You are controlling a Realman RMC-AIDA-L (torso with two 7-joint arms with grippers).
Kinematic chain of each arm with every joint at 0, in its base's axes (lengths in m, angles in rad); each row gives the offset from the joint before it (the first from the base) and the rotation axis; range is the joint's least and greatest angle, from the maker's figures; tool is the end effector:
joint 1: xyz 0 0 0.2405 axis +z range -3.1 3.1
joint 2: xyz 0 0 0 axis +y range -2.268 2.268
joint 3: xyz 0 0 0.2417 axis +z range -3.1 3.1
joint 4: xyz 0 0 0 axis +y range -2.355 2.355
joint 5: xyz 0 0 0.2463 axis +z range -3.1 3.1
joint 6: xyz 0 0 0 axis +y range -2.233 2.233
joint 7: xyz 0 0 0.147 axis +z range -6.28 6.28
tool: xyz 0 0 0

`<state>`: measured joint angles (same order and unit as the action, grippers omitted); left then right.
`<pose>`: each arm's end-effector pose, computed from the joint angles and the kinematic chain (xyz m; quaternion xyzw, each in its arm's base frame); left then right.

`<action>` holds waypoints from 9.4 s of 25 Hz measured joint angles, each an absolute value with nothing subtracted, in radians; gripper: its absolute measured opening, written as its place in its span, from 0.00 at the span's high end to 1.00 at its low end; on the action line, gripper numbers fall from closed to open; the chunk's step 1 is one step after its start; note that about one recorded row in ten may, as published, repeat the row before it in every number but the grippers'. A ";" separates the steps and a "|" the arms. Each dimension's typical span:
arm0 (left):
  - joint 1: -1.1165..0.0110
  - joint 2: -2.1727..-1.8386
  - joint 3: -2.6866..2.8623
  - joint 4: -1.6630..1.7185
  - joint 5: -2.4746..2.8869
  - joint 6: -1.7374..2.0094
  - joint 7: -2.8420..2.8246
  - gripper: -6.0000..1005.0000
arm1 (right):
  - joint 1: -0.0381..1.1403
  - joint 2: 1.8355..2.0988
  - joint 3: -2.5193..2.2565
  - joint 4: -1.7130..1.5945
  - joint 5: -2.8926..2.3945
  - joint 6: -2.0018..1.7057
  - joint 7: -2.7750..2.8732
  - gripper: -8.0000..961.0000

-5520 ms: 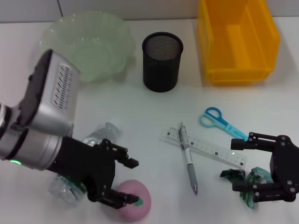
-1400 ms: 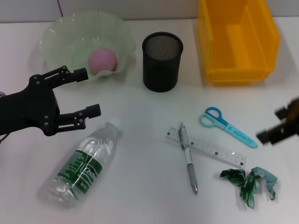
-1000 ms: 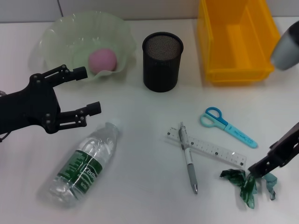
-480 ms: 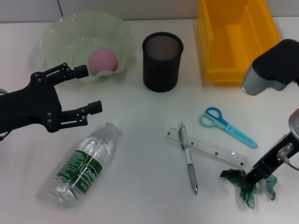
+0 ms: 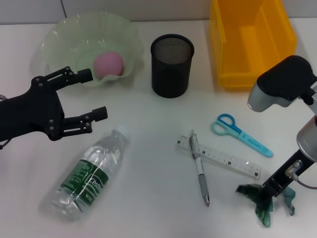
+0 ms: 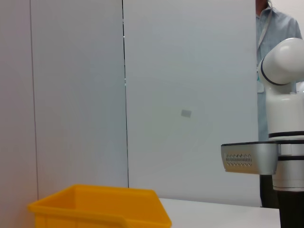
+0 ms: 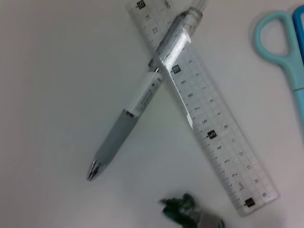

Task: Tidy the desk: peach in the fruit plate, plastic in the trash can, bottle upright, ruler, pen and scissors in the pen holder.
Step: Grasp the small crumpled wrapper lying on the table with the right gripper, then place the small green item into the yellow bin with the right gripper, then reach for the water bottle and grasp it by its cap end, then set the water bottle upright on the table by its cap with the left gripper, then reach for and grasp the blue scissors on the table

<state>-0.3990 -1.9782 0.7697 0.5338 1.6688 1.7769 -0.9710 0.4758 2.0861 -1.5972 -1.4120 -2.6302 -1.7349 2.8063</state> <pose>-0.2909 0.3082 0.0412 -0.9187 -0.0586 -0.3513 0.1705 0.1869 0.3185 -0.0238 -0.8580 0.4163 -0.2819 0.1050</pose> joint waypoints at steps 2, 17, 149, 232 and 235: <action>-0.396 -1.979 0.765 0.534 1.668 1.778 -0.966 0.14 | 0.479 2.086 -1.597 -1.397 -2.630 -1.731 2.803 0.19; -0.392 -1.982 0.742 0.534 1.666 1.787 -0.960 0.15 | 0.441 2.083 -1.585 -1.495 -2.627 -1.774 2.795 0.81; -0.227 -2.069 1.435 1.639 2.212 1.290 -2.232 0.55 | 0.016 2.085 -1.281 -0.985 -1.272 -1.324 1.247 0.13; -0.375 -2.066 0.972 0.656 1.789 1.772 -1.064 0.20 | 0.506 2.081 -1.322 -1.611 -2.685 -1.749 2.761 0.13; -0.377 -2.065 0.972 0.654 1.790 1.768 -1.063 0.20 | 0.548 2.081 -1.377 -1.549 -2.733 -1.719 2.729 0.13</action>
